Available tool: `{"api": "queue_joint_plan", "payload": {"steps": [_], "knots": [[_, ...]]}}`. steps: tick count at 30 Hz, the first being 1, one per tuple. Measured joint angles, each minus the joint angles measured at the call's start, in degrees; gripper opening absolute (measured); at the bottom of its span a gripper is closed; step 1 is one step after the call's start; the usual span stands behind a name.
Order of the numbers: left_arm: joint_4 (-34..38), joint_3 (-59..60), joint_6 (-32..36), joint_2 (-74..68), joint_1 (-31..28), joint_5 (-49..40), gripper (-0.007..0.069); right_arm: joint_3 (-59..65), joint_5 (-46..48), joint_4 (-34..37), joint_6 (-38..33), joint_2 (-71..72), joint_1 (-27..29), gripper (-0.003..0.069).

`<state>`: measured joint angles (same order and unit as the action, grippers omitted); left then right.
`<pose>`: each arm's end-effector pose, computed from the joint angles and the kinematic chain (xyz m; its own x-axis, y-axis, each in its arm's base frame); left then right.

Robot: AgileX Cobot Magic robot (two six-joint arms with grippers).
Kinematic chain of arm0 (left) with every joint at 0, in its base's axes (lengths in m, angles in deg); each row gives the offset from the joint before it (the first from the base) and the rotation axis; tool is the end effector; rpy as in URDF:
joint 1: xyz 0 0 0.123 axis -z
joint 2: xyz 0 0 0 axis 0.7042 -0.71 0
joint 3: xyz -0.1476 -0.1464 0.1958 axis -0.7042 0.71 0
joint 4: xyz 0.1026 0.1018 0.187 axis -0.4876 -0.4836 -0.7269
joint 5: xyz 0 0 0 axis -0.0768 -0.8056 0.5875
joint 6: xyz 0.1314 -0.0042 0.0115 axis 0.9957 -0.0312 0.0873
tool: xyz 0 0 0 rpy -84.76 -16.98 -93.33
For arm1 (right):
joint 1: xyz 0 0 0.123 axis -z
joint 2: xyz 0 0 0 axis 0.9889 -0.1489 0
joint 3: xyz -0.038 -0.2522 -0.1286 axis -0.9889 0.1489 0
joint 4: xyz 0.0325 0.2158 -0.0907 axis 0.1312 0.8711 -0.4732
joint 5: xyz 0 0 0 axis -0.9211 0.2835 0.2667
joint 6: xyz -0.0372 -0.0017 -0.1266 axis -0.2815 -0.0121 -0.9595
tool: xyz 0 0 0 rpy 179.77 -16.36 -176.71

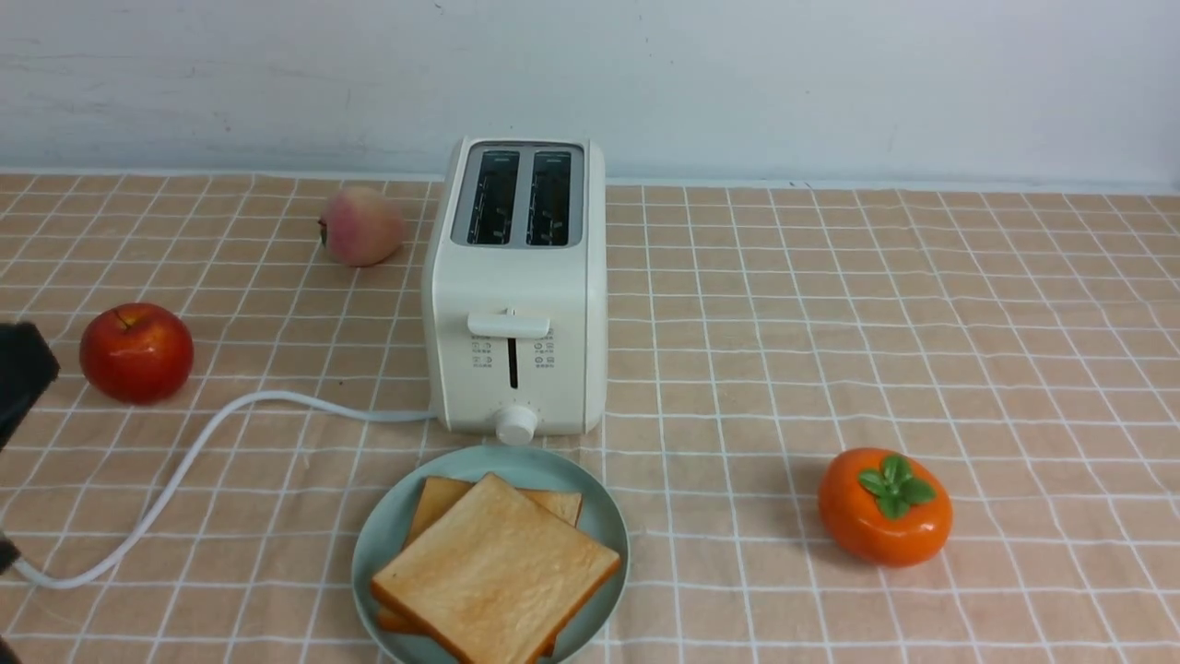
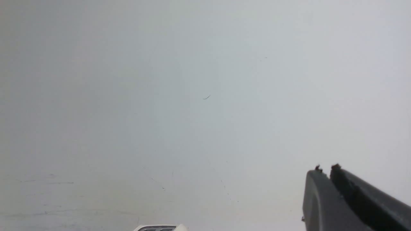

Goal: Take toasted bread from bread machine on light coffee tablecloth place on plate.

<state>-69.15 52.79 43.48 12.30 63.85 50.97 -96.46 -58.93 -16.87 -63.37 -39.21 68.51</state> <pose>0.1128 -0.0361 0.3171 -0.0987 -0.2780 -0.9555 0.2907 0.9102 -0.2948 0.0369 0.0087 0.3682 0.3303 0.2141 -0.9193 -0.2721 0.9542 0.1245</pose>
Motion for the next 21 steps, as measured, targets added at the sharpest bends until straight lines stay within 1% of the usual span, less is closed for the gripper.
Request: {"api": "queue_joint_plan", "payload": {"steps": [3,5,6,7,8,9,11,13,15,21], "knots": [[3.27,7.09,0.15,5.6,-2.98,0.32,0.0027,0.0,0.15,-0.11,0.0,0.0,0.0,0.0049],[6.66,12.67,1.32,10.57,-6.73,0.32,0.0029,0.0,0.15,-0.11,0.0,0.0,0.0,0.005],[7.34,13.26,1.62,10.57,-7.09,0.32,0.0029,0.0,0.15,-0.11,0.0,0.0,0.0,0.005],[9.72,18.59,2.69,14.82,-9.96,0.18,0.0028,0.0,0.15,-0.11,0.0,0.0,0.0,0.0051],[10.72,20.94,3.16,16.72,-11.54,0.0,0.0028,0.0,0.15,-0.11,0.0,0.0,0.0,0.0052],[10.87,21.5,3.24,17.68,-11.82,-0.08,0.0028,0.0,0.15,-0.11,0.0,0.0,0.0,0.0052],[11.88,25.41,4.02,22.49,-14.47,-4.38,0.0031,0.0,0.15,-0.11,0.0,0.0,0.0,0.0055],[11.58,25.82,5.05,23.52,-15.34,-10.26,0.0036,0.04,0.2,-0.11,0.0,0.0,0.0,0.0057],[10.88,26.14,5.58,23.74,-15.44,-14.08,0.0036,0.04,0.22,-0.11,0.0,0.0,0.0,0.0059],[10.33,26.14,5.65,23.74,-15.44,-15.46,0.0038,0.04,0.26,-0.11,0.0,0.0,0.0,0.007]]}}
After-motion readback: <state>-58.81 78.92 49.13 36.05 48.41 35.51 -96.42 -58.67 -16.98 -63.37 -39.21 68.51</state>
